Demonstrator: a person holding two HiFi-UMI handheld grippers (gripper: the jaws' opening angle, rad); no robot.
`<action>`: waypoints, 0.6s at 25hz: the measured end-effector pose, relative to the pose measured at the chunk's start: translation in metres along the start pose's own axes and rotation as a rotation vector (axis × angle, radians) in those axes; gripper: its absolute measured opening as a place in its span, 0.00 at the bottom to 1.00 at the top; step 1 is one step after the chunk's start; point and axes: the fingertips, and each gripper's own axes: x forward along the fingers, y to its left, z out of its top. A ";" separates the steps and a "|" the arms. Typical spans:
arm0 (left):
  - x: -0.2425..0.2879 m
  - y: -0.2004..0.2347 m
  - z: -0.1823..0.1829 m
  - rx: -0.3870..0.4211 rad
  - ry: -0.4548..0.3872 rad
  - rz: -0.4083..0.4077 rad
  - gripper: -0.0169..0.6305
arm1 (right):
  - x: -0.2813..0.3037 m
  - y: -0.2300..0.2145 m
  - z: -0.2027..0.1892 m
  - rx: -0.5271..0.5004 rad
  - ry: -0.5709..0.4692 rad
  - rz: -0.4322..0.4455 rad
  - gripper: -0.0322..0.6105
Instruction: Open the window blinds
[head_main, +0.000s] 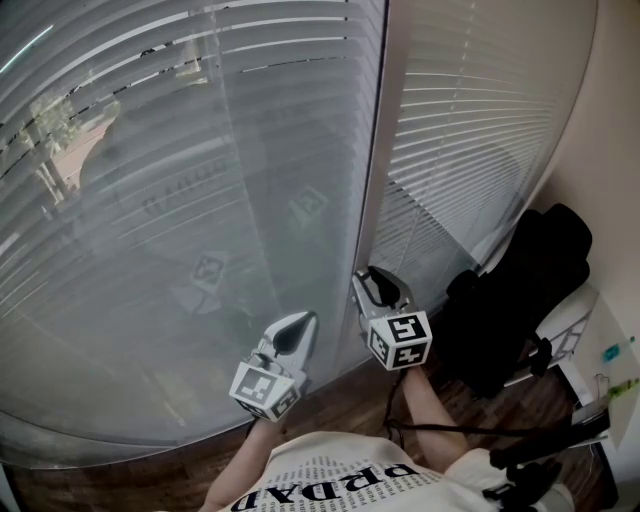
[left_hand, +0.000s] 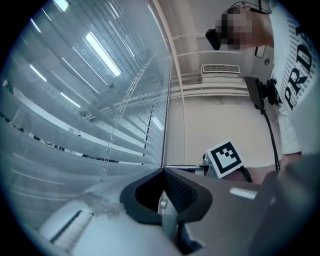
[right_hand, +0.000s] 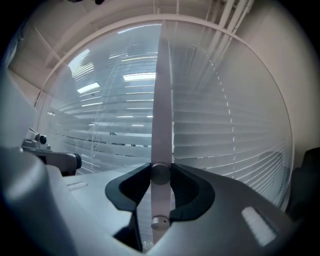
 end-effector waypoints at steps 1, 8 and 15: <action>0.000 0.000 0.000 -0.001 0.001 -0.001 0.01 | 0.000 0.000 0.000 0.014 -0.002 0.000 0.26; -0.003 -0.004 0.002 -0.011 -0.003 -0.009 0.01 | -0.003 0.001 0.001 0.148 -0.005 0.015 0.26; -0.001 -0.006 0.001 -0.005 -0.005 -0.022 0.01 | -0.002 -0.001 0.001 0.235 -0.025 0.031 0.26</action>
